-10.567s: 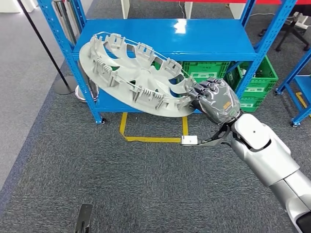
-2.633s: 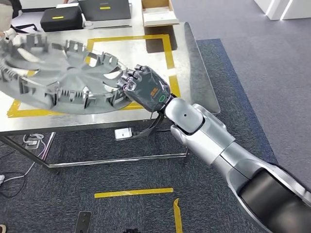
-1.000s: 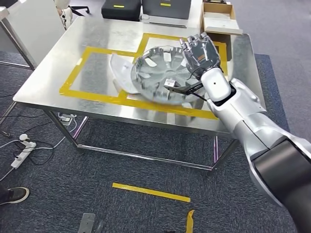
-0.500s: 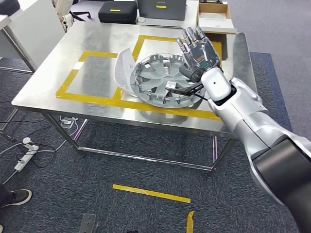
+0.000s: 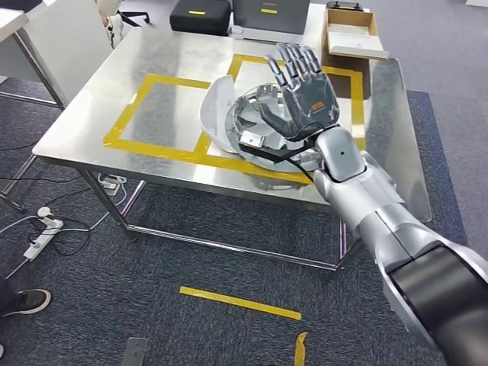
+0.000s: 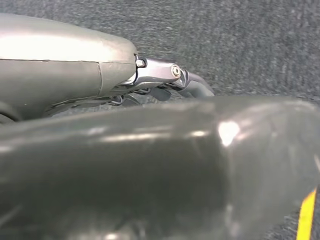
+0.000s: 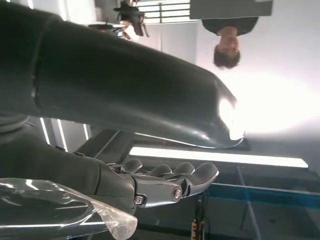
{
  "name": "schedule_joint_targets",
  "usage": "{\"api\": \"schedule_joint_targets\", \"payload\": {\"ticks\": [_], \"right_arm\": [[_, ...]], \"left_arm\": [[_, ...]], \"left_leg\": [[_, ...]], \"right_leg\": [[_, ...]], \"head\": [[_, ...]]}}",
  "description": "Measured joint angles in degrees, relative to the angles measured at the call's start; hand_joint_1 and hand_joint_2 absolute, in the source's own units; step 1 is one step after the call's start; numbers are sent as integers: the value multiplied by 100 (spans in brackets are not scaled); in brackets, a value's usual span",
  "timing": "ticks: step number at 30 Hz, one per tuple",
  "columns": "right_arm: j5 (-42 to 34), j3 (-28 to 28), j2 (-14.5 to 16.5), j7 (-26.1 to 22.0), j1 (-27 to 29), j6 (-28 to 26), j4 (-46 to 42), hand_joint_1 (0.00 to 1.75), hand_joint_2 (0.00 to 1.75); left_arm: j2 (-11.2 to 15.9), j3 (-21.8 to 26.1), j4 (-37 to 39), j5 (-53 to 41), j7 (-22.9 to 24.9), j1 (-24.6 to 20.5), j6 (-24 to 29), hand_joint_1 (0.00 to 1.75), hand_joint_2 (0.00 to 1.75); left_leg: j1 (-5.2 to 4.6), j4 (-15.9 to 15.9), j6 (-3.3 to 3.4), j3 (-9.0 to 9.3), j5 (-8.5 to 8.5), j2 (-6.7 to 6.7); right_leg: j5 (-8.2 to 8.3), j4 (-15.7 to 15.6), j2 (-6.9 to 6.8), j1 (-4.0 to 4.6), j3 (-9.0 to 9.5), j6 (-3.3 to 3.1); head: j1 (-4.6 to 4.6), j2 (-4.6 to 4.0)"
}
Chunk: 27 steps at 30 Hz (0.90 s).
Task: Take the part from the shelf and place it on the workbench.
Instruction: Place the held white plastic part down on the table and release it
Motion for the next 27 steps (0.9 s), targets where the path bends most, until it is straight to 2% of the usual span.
{"api": "schedule_joint_targets", "payload": {"ticks": [2, 3, 4, 6, 7, 8, 10, 12, 13, 14, 15, 17, 18, 19, 21, 22, 23, 24, 25, 26, 27], "right_arm": [[-11, -171, 19, -38, 101, -21, -254, 0, 0], [-45, -239, 29, -91, 127, -22, -363, 0, 0], [-100, -311, 38, -190, 177, -22, -494, 0, 0], [-259, -478, 56, -513, 406, -24, -873, 0, 0], [-323, -570, 67, -685, 599, -25, -1159, 0, 0], [-339, -650, 77, -835, 831, -26, -1509, 0, 0], [-197, -787, 93, -1090, 1426, -29, -2406, 0, 0], [-32, -943, 94, -1431, 2155, -32, -3398, 0, 0], [-47, -1047, 103, -1679, 2529, -32, -3860, 0, 0], [-136, -1180, 128, -2006, 2890, -33, -4301, 0, 0], [-290, -1345, 181, -2397, 3228, -32, -4693, 0, 0], [-706, -1765, 396, -3283, 3858, -32, -5392, 0, 0], [-916, -1979, 526, -3667, 4132, -31, -5666, 0, 0], [-1113, -2169, 655, -3959, 4381, -31, -5901, 0, 0], [-1529, -2459, 835, -4228, 4819, -30, -6271, 0, 0], [-1752, -2557, 889, -4269, 5026, -29, -6433, 0, 0], [-1954, -2633, 919, -4279, 5215, -28, -6575, 0, 0], [-2114, -2689, 932, -4283, 5382, -27, -6700, 0, 0], [-2233, -2730, 939, -4285, 5522, -27, -6806, 0, 0], [-2328, -2763, 941, -4286, 5640, -26, -6895, 0, 0], [-2432, -2792, 943, -4288, 5747, -26, -6966, 0, 0]], "left_arm": [[-5, 7, 0, 1, -6, 9, 1, 0, 0], [-8, 10, 0, 6, -9, 7, 3, 0, 0], [-11, 15, 0, 20, -15, 6, 9, 0, 0], [-17, 46, 0, 69, -33, 21, 31, 0, 0], [-19, 73, 0, 95, -43, 34, 46, 0, 0], [-20, 103, 1, 113, -56, 47, 63, 0, 0], [-17, 159, 2, 137, -96, 59, 103, 0, 0], [-15, 215, 2, 167, -142, 62, 152, 0, 0], [-15, 245, 2, 184, -160, 63, 180, 0, 0], [-15, 278, 2, 208, -177, 66, 209, 0, 0], [-15, 312, 2, 228, -197, 69, 237, 0, 0], [-14, 391, 2, 283, -239, 70, 283, 0, 0], [-14, 432, 2, 299, -254, 68, 296, 0, 0], [-15, 472, 2, 309, -262, 69, 304, 0, 0], [-20, 542, 3, 308, -265, 84, 314, 0, 0], [-23, 573, 4, 308, -256, 94, 323, 0, 0], [-27, 602, 5, 307, -245, 102, 335, 0, 0], [-30, 626, 6, 306, -235, 108, 346, 0, 0], [-32, 645, 7, 304, -226, 108, 354, 0, 0], [-34, 660, 7, 299, -224, 109, 356, 0, 0], [-36, 672, 7, 292, -224, 109, 356, 0, 0]], "left_leg": [[-16, 22, -20, -18, 9, -11], [-24, 30, -44, -36, 22, -14], [-26, 35, -77, -54, 41, -17], [-13, 25, -153, -75, 82, -22], [-3, 43, -186, -86, 50, -20], [3, 132, -215, -115, -61, -17], [15, 637, -262, -262, -504, -3], [22, 1319, -295, -413, -945, 3], [22, 1483, -303, -402, -1038, 5], [22, 1441, -304, -291, -1030, 7], [23, 1178, -300, -72, -936, 9], [16, 370, -275, 488, -721, 5], [6, 71, -250, 671, -655, 0], [-9, -90, -219, 756, -626, -4], [-44, -131, -136, 727, -556, -5], [-49, -140, -93, 697, -501, 5], [-49, -151, -47, 650, -438, 17], [-43, -163, -8, 586, -369, 30], [-43, -164, 24, 509, -306, 42], [-51, -162, 45, 424, -244, 46], [-61, -160, 55, 336, -179, 51]], "right_leg": [[282, -785, 7, 10, 441, -41], [349, -1037, 12, 20, 586, -57], [370, -1166, 18, 33, 658, -74], [415, -1194, 20, 50, 659, -122], [452, -1214, 14, 46, 651, -161], [490, -1235, 6, 37, 638, -201], [555, -1259, -17, 27, 595, -254], [598, -1254, -53, 39, 526, -264], [624, -1247, -75, 45, 482, -263], [654, -1239, -93, 49, 434, -256], [687, -1228, -104, 51, 383, -246], [753, -1203, -108, 62, 299, -214], [790, -1196, -106, 67, 272, -192], [828, -1196, -104, 68, 256, -166], [912, -1227, -101, 46, 240, -100], [898, -1224, -87, 30, 219, -65], [791, -1165, -66, 18, 167, -34], [574, -995, -43, 12, 77, -11], [267, -707, -22, 6, -29, 4], [-39, -335, -13, 6, -136, 10], [-261, 40, -9, 6, -206, 11]], "head": [[-2, 0], [-4, 0], [-7, 0], [-7, 0], [-8, 0], [-13, 0], [-28, 0], [-34, 0], [-33, 0], [-33, 0], [-32, 0], [-32, 0], [-28, 0], [-27, 0], [-21, 0], [-22, 0], [-14, 0], [-7, 0], [2, 0], [7, 0], [7, 0]]}}
